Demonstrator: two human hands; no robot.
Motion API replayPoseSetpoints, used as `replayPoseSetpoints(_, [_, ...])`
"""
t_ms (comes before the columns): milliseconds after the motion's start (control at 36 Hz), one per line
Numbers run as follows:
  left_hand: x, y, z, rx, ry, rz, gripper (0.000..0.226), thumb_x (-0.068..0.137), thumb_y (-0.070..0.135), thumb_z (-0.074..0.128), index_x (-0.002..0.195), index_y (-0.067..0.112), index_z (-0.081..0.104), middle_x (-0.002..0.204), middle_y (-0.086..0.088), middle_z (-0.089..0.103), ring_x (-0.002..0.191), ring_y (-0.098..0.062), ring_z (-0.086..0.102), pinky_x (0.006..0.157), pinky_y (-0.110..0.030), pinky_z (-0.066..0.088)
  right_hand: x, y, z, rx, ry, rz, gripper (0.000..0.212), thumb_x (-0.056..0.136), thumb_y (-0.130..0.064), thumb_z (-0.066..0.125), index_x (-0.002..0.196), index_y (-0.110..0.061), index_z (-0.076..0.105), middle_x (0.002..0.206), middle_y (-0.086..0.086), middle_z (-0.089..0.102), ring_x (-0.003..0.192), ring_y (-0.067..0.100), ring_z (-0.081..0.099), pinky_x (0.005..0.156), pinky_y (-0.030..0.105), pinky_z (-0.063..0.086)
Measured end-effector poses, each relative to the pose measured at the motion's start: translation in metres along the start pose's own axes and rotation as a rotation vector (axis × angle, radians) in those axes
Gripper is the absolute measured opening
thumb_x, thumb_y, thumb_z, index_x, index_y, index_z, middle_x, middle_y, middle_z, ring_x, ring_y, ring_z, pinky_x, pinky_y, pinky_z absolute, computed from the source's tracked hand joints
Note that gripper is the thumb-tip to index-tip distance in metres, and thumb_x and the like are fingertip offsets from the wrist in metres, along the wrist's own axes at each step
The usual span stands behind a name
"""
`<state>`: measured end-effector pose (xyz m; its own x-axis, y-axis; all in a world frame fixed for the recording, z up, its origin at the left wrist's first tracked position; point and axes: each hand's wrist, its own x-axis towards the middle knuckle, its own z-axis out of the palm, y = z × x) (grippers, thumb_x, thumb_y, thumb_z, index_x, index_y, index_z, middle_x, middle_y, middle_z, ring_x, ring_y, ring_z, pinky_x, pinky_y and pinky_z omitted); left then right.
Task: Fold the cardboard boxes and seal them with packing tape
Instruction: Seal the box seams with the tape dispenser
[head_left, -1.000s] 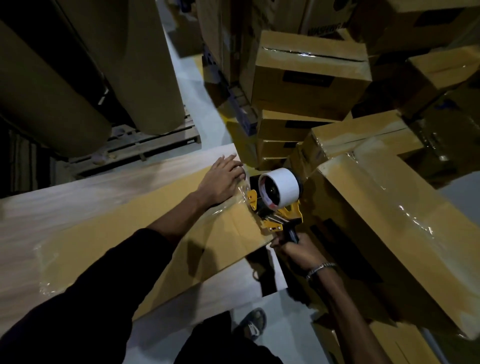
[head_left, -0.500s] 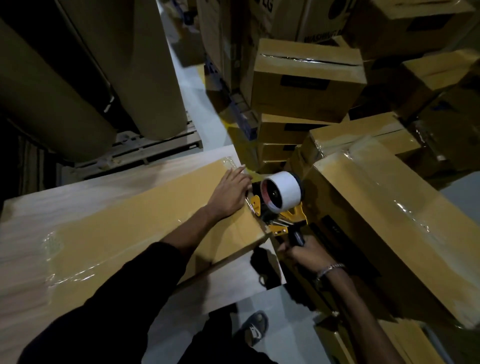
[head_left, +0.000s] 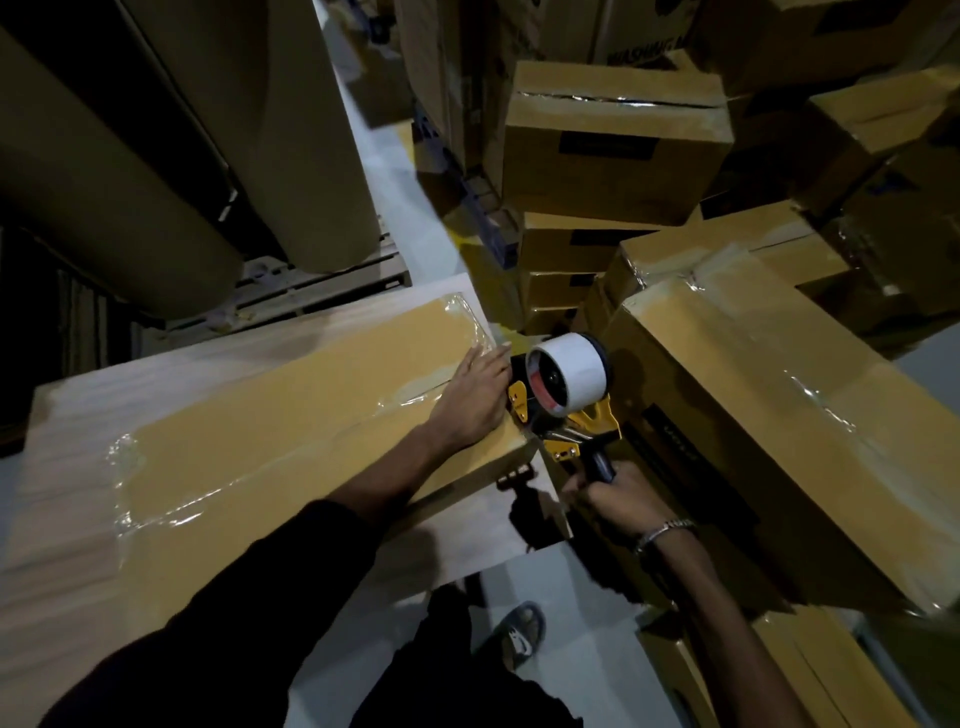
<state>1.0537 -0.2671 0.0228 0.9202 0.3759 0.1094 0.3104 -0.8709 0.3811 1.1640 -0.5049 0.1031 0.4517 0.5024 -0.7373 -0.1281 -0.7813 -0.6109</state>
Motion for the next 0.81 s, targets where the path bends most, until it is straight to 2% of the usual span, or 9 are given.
replayPoseSetpoints(83, [-0.002, -0.002, 0.002, 0.015, -0.015, -0.007, 0.054, 0.101, 0.029, 0.032, 0.15, 0.013, 0.051, 0.159, -0.008, 0.048, 0.158, -0.023, 0.021, 0.13, -0.057, 0.005, -0.009, 0.009, -0.003, -0.016, 0.005, 0.007, 0.008, 0.087, -0.015, 0.074, 0.093, -0.009, 0.075, 0.075, 0.007, 0.067, 0.063, 0.019, 0.059, 0.056, 0.029, 0.045])
replayPoseSetpoints(222, [-0.001, 0.003, 0.002, -0.018, 0.001, -0.027, 0.05, 0.108, 0.04, 0.024, 0.135, 0.019, 0.06, 0.152, -0.004, 0.055, 0.157, -0.024, 0.025, 0.13, -0.054, 0.004, -0.025, 0.025, -0.009, 0.02, -0.019, -0.009, 0.002, 0.091, -0.007, 0.067, 0.089, -0.006, 0.067, 0.071, 0.011, 0.056, 0.057, 0.023, 0.052, 0.055, 0.034, 0.041])
replayPoseSetpoints(333, [-0.001, 0.002, 0.003, -0.019, 0.0, -0.029, 0.042, 0.111, 0.038, 0.031, 0.133, 0.02, 0.061, 0.152, -0.002, 0.055, 0.158, -0.022, 0.024, 0.13, -0.054, 0.004, -0.03, 0.03, -0.011, 0.029, -0.041, -0.017, 0.012, 0.089, -0.006, 0.066, 0.1, -0.002, 0.069, 0.079, 0.018, 0.059, 0.07, 0.034, 0.056, 0.065, 0.045, 0.046])
replayPoseSetpoints(444, [-0.002, 0.003, 0.004, -0.018, -0.002, -0.034, 0.045, 0.11, 0.039, 0.027, 0.132, 0.02, 0.061, 0.152, -0.002, 0.055, 0.158, -0.023, 0.024, 0.13, -0.054, 0.003, -0.033, 0.033, -0.01, 0.061, -0.062, -0.022, 0.014, 0.087, -0.01, 0.066, 0.1, -0.004, 0.069, 0.079, 0.018, 0.059, 0.069, 0.036, 0.055, 0.065, 0.046, 0.044])
replayPoseSetpoints(556, [-0.003, 0.004, 0.004, 0.004, 0.007, -0.032, 0.04, 0.112, 0.038, 0.028, 0.125, 0.024, 0.063, 0.149, 0.0, 0.056, 0.157, -0.023, 0.025, 0.13, -0.054, 0.005, -0.042, 0.048, -0.017, 0.055, -0.062, -0.033, 0.012, 0.089, -0.005, 0.067, 0.097, -0.012, 0.073, 0.078, 0.019, 0.064, 0.068, 0.035, 0.057, 0.06, 0.041, 0.044])
replayPoseSetpoints(639, [-0.002, 0.003, 0.006, 0.013, 0.012, -0.035, 0.038, 0.112, 0.037, 0.028, 0.122, 0.025, 0.063, 0.149, 0.001, 0.057, 0.157, -0.023, 0.025, 0.13, -0.054, 0.005, -0.045, 0.057, -0.016, 0.092, -0.057, -0.025, 0.013, 0.09, -0.003, 0.065, 0.097, -0.009, 0.074, 0.074, 0.018, 0.061, 0.065, 0.031, 0.052, 0.05, 0.032, 0.039])
replayPoseSetpoints(750, [-0.002, 0.003, 0.007, 0.019, 0.028, -0.039, 0.039, 0.111, 0.037, 0.028, 0.121, 0.025, 0.064, 0.148, 0.001, 0.058, 0.157, -0.022, 0.026, 0.129, -0.057, 0.01, -0.032, 0.059, 0.0, 0.096, -0.013, 0.002, 0.012, 0.082, -0.001, 0.064, 0.086, -0.008, 0.073, 0.064, 0.011, 0.055, 0.055, 0.025, 0.048, 0.052, 0.034, 0.036])
replayPoseSetpoints(806, [-0.003, 0.005, 0.007, 0.023, 0.028, -0.04, 0.042, 0.111, 0.038, 0.027, 0.122, 0.024, 0.064, 0.148, 0.0, 0.058, 0.157, -0.023, 0.027, 0.129, -0.057, 0.012, -0.028, 0.061, 0.008, 0.101, -0.001, 0.029, 0.013, 0.084, -0.001, 0.062, 0.083, -0.01, 0.072, 0.061, 0.007, 0.051, 0.048, 0.02, 0.044, 0.048, 0.03, 0.034])
